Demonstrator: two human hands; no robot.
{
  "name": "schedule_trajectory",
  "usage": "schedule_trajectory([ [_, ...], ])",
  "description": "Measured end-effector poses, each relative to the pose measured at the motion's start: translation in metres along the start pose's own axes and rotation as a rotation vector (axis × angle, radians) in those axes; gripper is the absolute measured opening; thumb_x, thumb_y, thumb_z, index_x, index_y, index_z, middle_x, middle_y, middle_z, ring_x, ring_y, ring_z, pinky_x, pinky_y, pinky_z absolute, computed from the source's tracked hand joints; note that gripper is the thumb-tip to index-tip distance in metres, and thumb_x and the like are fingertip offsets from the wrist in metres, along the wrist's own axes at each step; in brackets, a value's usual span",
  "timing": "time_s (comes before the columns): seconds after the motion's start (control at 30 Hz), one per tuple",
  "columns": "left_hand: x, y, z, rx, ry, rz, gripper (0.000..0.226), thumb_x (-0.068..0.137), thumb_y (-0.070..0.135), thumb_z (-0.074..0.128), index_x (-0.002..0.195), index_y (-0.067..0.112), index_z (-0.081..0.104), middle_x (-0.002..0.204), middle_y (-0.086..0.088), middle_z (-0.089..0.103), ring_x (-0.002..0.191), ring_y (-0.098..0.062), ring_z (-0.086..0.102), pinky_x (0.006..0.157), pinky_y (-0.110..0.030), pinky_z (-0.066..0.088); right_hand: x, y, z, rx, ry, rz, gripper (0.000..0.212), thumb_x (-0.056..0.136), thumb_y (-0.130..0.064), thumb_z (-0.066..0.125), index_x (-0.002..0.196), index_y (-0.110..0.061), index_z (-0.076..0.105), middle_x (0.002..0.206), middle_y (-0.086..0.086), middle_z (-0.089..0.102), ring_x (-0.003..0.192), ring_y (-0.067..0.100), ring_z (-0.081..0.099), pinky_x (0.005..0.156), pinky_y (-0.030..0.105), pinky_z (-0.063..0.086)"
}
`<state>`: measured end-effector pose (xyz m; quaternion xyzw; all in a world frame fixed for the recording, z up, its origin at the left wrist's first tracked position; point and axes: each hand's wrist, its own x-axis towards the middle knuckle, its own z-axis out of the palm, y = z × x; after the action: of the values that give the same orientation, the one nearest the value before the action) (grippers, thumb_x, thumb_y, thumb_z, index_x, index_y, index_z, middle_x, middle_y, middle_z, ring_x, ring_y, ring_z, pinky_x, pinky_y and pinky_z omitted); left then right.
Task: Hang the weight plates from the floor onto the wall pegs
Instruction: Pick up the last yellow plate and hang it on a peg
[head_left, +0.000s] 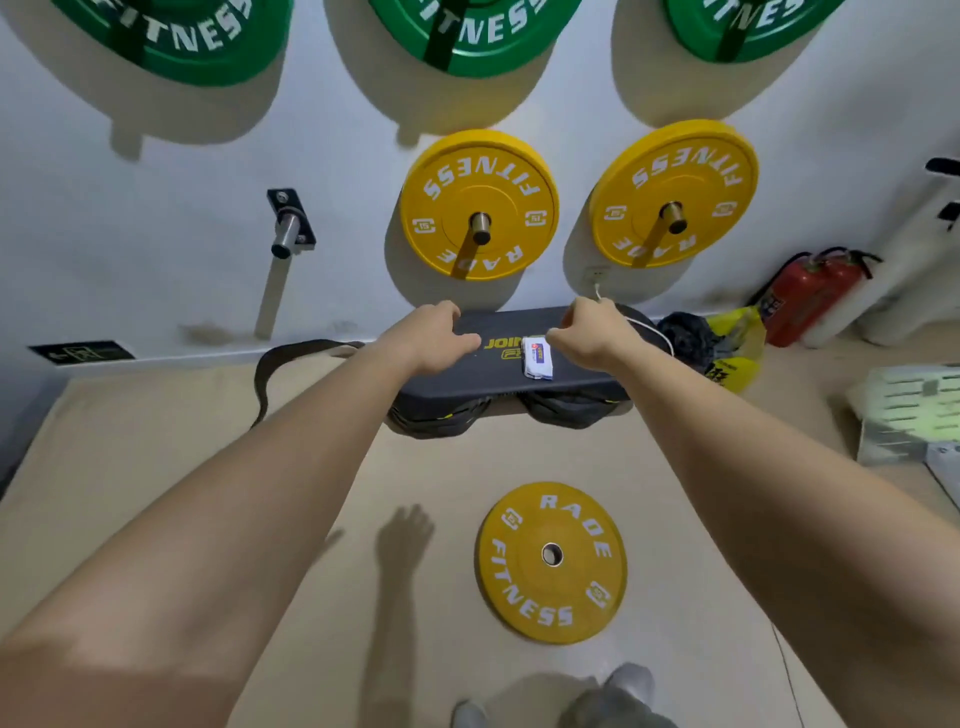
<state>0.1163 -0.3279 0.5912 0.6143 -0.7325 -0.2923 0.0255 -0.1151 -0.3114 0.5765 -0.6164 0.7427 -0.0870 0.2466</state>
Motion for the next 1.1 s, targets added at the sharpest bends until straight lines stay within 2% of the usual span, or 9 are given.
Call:
schedule_trajectory([
  [0.1,0.018,-0.016,0.036,-0.06,-0.034,-0.012,0.066,0.095,0.05,0.06,0.149,0.017,0.042,0.148,-0.007,0.05,0.135,-0.026,0.048,0.11,-0.04,0.039,0.011,0.02,0.04,0.028,-0.022,0.039,0.026,0.067,-0.044,0.046,0.062,-0.021,0.033,0.091,0.017,0.049,0.096,0.037,0.049,0.061,0.037,0.035],
  [0.2,0.044,-0.031,0.081,-0.1,-0.071,-0.03,0.062,0.095,0.049,0.061,0.147,0.019,0.045,0.145,-0.006,0.051,0.134,-0.025,0.048,0.107,-0.036,0.038,0.026,0.047,0.09,0.039,-0.077,0.075,0.028,0.078,-0.043,0.05,0.066,-0.021,0.037,0.1,0.016,0.05,0.109,0.038,0.049,0.073,0.039,0.04],
  [0.3,0.085,-0.047,0.141,-0.159,-0.086,-0.067,0.062,0.094,0.049,0.06,0.147,0.019,0.043,0.14,-0.005,0.056,0.127,-0.025,0.051,0.099,-0.035,0.04,0.053,0.085,0.148,-0.001,-0.105,0.146,0.029,0.086,-0.04,0.054,0.097,-0.013,0.057,0.117,0.016,0.048,0.108,0.039,0.052,0.084,0.041,0.048],
  [0.43,0.135,-0.068,0.227,-0.242,-0.082,-0.142,0.064,0.094,0.047,0.058,0.146,0.016,0.039,0.13,-0.007,0.062,0.117,-0.028,0.057,0.093,-0.035,0.044,0.087,0.144,0.225,-0.044,-0.124,0.217,0.047,0.09,-0.041,0.057,0.126,-0.011,0.051,0.137,0.018,0.042,0.121,0.042,0.048,0.099,0.045,0.045],
  [0.6,0.191,-0.112,0.343,-0.184,-0.135,-0.225,0.067,0.094,0.044,0.057,0.148,0.01,0.037,0.139,-0.012,0.058,0.129,-0.033,0.051,0.104,-0.038,0.041,0.131,0.223,0.328,-0.013,-0.195,0.271,0.055,0.091,-0.04,0.056,0.136,-0.01,0.047,0.141,0.019,0.042,0.124,0.041,0.047,0.1,0.048,0.046],
  [0.7,0.229,-0.141,0.419,-0.18,-0.158,-0.269,0.065,0.097,0.042,0.055,0.151,0.012,0.036,0.145,-0.011,0.054,0.134,-0.032,0.048,0.108,-0.037,0.037,0.157,0.27,0.392,-0.043,-0.257,0.24,0.058,0.093,-0.04,0.054,0.144,-0.015,0.043,0.145,0.016,0.039,0.127,0.041,0.045,0.1,0.049,0.046],
  [0.83,0.274,-0.182,0.52,-0.237,-0.158,-0.342,0.061,0.097,0.041,0.053,0.15,0.016,0.036,0.145,-0.011,0.053,0.132,-0.034,0.049,0.11,-0.041,0.039,0.193,0.327,0.476,-0.083,-0.331,0.196,0.066,0.093,-0.038,0.055,0.153,-0.022,0.032,0.151,0.013,0.035,0.133,0.039,0.038,0.102,0.051,0.044],
  [0.93,0.312,-0.212,0.609,-0.252,-0.186,-0.394,0.062,0.098,0.043,0.052,0.152,0.018,0.032,0.144,-0.012,0.053,0.131,-0.034,0.05,0.105,-0.041,0.04,0.223,0.369,0.552,-0.105,-0.352,0.204,0.068,0.095,-0.04,0.054,0.155,-0.022,0.028,0.154,0.011,0.032,0.137,0.038,0.035,0.103,0.052,0.041],
  [1.1,0.356,-0.266,0.7,-0.222,-0.171,-0.412,0.059,0.1,0.037,0.054,0.152,0.016,0.034,0.149,-0.014,0.046,0.13,-0.035,0.051,0.105,-0.044,0.044,0.267,0.404,0.64,-0.139,-0.354,0.082,0.067,0.095,-0.045,0.052,0.156,-0.026,0.028,0.159,0.01,0.024,0.142,0.034,0.03,0.108,0.048,0.036],
])
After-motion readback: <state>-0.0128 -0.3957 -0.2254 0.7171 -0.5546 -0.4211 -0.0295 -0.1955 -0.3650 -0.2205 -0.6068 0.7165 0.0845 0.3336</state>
